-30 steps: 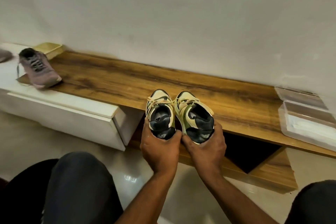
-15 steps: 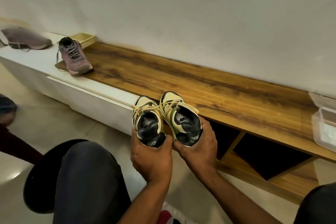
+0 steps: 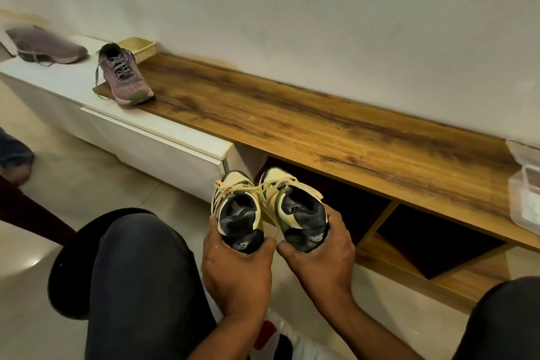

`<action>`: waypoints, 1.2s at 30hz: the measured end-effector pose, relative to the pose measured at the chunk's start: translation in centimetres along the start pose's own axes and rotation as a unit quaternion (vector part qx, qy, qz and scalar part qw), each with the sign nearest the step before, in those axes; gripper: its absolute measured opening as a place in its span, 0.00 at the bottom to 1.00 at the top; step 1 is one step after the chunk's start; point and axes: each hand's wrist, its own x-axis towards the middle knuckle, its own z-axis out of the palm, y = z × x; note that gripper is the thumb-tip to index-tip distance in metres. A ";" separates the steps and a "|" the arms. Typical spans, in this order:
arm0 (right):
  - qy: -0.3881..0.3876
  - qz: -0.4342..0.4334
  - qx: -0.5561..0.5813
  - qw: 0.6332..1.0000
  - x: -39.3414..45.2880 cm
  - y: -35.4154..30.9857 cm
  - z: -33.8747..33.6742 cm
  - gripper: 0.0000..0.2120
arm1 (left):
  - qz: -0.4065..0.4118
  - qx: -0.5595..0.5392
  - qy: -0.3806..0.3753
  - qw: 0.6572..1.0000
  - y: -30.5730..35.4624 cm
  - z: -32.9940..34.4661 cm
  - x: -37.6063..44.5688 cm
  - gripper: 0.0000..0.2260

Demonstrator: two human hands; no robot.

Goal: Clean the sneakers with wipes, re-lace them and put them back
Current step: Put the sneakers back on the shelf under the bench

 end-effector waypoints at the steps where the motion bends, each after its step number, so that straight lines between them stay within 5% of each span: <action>1: -0.001 0.013 -0.003 1.000 -0.1 0.5 -0.1 0.40 | -0.009 0.005 -0.010 1.000 -0.1 0.3 0.0 0.34; 13: 0.073 0.097 -0.025 0.992 4.5 5.1 -0.9 0.42 | 0.025 0.022 -0.128 0.991 1.4 7.6 1.6 0.38; 23: 0.130 0.146 -0.024 0.980 6.4 10.7 2.1 0.44 | 0.024 0.037 -0.183 0.982 -1.9 15.2 3.9 0.51; 32: 0.153 0.161 -0.065 0.973 7.7 16.1 5.8 0.46 | 0.028 0.023 -0.207 0.978 -6.3 21.1 6.2 0.51; 36: 0.170 0.183 -0.069 0.966 8.2 18.5 7.1 0.45 | 0.003 0.009 -0.242 0.970 -8.2 23.2 7.2 0.43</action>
